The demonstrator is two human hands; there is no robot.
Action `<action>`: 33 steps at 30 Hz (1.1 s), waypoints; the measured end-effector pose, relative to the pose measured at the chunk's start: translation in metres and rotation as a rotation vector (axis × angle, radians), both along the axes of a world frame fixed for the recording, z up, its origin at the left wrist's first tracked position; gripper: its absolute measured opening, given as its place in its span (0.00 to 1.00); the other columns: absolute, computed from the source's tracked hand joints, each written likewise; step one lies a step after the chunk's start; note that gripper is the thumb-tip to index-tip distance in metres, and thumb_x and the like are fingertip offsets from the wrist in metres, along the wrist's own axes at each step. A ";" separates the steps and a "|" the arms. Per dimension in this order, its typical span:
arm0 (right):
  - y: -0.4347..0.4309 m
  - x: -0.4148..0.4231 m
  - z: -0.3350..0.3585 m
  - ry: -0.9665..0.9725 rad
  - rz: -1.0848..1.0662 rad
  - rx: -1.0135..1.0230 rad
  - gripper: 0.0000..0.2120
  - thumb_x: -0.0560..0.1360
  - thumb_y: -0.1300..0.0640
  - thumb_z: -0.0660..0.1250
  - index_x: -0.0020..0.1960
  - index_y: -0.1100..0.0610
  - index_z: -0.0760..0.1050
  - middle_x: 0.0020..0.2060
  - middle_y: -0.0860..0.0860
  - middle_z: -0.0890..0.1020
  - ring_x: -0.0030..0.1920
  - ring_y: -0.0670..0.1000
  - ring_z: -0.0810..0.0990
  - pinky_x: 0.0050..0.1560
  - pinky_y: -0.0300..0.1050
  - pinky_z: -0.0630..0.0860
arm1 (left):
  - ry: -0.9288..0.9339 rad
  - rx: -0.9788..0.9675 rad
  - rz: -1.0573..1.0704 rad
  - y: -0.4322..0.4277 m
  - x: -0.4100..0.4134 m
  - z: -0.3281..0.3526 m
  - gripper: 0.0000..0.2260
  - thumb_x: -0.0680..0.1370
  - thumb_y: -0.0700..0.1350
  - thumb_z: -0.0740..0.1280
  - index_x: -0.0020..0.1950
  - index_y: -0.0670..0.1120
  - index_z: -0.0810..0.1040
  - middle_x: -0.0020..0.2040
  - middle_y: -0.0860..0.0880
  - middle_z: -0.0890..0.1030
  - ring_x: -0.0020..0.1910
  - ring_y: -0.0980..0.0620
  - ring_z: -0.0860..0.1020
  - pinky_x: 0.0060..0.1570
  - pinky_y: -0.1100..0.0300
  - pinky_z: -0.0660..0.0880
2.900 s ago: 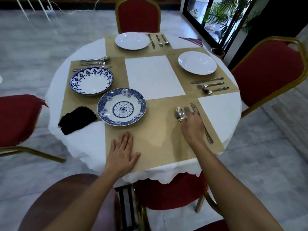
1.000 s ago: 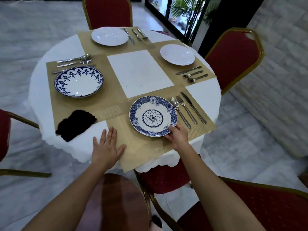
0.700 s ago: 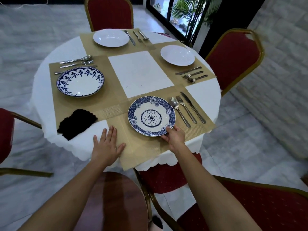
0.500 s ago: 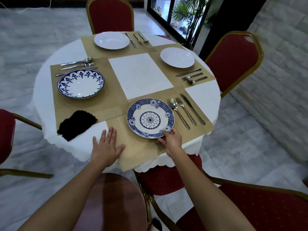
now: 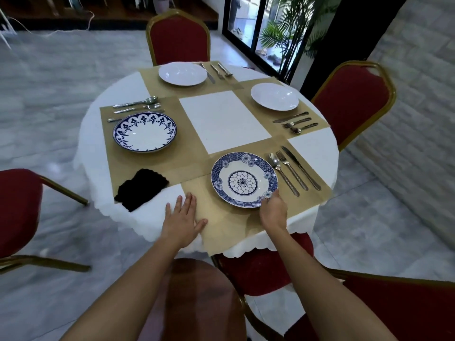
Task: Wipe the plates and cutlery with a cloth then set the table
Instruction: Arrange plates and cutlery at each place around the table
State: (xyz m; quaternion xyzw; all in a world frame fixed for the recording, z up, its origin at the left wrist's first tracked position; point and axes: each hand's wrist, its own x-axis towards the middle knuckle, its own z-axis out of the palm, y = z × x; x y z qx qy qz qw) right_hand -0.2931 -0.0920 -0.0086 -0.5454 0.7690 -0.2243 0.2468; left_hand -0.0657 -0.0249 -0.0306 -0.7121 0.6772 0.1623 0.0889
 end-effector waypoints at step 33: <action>0.096 0.224 0.060 0.589 0.396 0.071 0.27 0.83 0.50 0.46 0.79 0.61 0.47 0.79 0.55 0.48 0.78 0.55 0.45 0.74 0.53 0.54 | -0.089 -0.146 -0.261 0.030 0.230 0.081 0.28 0.83 0.57 0.45 0.78 0.43 0.46 0.79 0.46 0.49 0.77 0.49 0.48 0.74 0.45 0.44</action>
